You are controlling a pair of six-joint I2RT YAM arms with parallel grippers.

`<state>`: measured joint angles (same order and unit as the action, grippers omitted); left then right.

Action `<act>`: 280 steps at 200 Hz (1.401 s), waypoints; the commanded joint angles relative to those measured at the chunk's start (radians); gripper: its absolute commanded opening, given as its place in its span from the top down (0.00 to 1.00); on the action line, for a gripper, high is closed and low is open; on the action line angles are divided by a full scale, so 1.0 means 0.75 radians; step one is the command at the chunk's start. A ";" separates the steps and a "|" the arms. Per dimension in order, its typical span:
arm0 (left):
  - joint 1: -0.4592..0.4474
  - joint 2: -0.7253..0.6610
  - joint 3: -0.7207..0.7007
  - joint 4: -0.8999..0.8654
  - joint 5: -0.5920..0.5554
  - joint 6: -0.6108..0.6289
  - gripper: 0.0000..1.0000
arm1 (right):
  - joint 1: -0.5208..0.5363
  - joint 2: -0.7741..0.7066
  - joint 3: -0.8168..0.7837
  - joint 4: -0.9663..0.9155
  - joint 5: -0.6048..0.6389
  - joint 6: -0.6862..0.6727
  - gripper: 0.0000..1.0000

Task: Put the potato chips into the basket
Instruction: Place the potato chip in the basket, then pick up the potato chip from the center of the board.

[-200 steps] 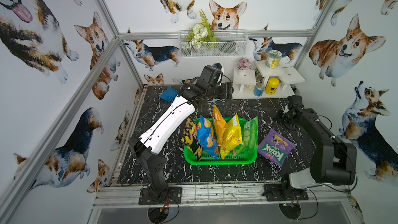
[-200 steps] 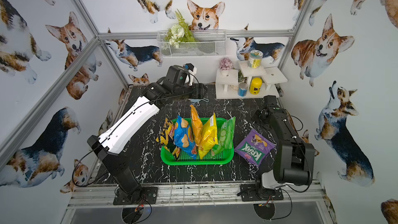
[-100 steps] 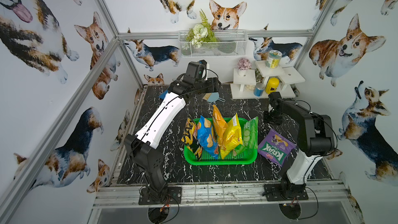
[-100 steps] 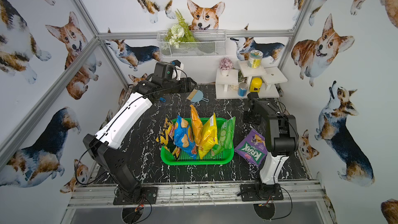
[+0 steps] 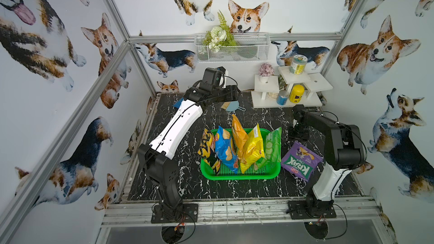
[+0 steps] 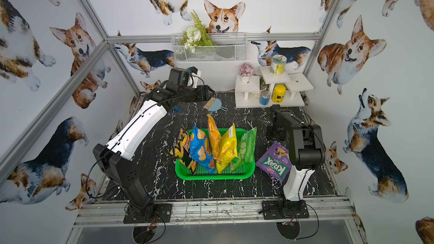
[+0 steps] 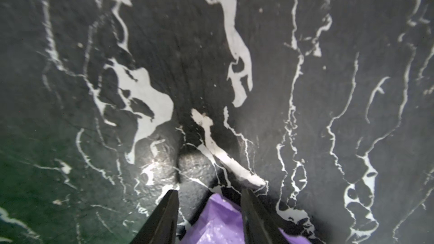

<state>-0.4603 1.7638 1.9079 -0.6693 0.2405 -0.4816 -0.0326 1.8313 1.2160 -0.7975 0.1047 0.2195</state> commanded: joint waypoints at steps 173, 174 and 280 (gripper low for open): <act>-0.002 -0.121 -0.139 0.092 0.007 -0.067 0.24 | -0.006 -0.039 -0.042 0.000 0.048 -0.012 1.00; -0.002 -0.121 -0.138 0.090 0.007 -0.066 0.24 | -0.007 -0.041 -0.041 0.001 0.048 -0.010 1.00; -0.077 -0.069 -0.047 0.127 0.161 -0.032 0.24 | -0.011 -0.228 0.256 0.042 0.017 0.111 1.00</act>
<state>-0.4908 1.7069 1.8549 -0.6094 0.3088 -0.5323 -0.0414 1.6875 1.3773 -0.7837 0.1070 0.2611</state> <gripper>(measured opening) 0.759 0.066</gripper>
